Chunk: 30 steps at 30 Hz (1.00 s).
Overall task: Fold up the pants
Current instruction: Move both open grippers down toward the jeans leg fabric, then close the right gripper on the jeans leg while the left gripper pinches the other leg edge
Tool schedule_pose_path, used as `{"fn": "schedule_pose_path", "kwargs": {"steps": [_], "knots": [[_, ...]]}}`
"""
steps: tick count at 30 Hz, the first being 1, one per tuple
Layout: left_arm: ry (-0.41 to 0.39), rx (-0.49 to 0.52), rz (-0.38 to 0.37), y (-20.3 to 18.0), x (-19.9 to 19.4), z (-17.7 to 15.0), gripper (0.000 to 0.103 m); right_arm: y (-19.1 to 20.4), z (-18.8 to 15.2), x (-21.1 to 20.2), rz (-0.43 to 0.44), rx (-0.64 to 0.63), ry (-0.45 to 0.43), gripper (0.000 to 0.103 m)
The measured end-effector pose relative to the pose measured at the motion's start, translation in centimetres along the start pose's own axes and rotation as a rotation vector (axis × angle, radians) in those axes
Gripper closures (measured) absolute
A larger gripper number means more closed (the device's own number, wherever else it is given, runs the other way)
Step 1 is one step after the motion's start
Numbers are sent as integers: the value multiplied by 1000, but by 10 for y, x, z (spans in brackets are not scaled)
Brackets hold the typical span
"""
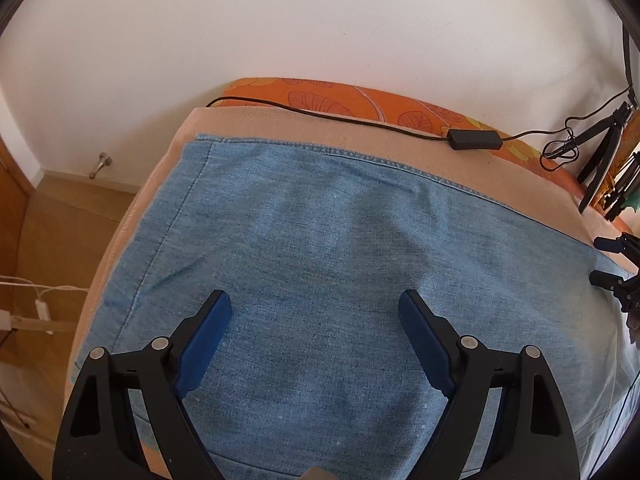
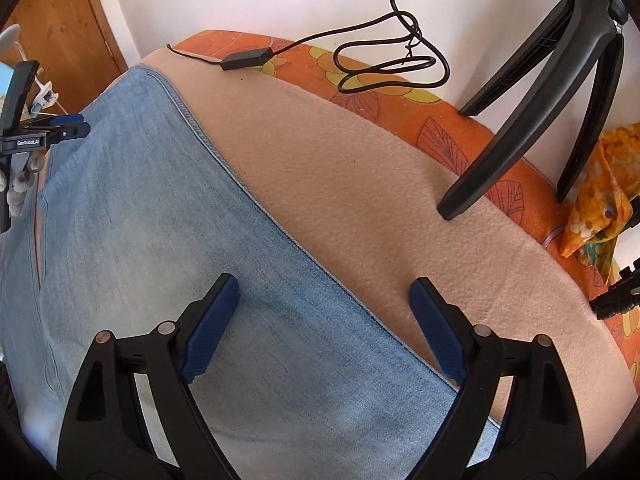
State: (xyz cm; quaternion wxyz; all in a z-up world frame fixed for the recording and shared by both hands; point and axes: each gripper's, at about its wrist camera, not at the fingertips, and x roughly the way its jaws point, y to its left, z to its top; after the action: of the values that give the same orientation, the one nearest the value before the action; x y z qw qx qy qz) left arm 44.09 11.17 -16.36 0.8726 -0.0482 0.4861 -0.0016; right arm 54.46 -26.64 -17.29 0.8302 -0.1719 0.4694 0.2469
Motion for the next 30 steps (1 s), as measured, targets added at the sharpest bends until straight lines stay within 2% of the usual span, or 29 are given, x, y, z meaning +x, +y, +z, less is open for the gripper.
{"fn": "schedule_pose_path", "kwargs": {"steps": [4,7,10,11,12,17,20,23,30], "knots": [[9,-15,-19,2,6,-2,18,10,-4,-5,1,-13,-9,36],[1,-17,-17,2,7,-2,18,19,-6,-9,-9,-20,-17,53],[-3,-31,-19,3,7,-1,18,29,-6,-13,-65,-34,-15,78],[-2,-36,-18,3,7,0,18,29,-8,-16,-86,-33,-11,89],[0,-44,-19,4,8,1,18,29,-9,-19,-87,-24,-12,93],[6,-145,-61,16,5,8,18,44,-15,-62,-88,-16,-94,95],[-37,-214,-76,28,-6,15,18,68,-26,-84,-98,-74,-115,96],[-70,-262,-93,36,-15,26,18,93,-38,-95,-97,-134,-117,96],[-61,-321,-142,33,-19,52,17,132,-70,-102,-42,-213,-93,96]]}}
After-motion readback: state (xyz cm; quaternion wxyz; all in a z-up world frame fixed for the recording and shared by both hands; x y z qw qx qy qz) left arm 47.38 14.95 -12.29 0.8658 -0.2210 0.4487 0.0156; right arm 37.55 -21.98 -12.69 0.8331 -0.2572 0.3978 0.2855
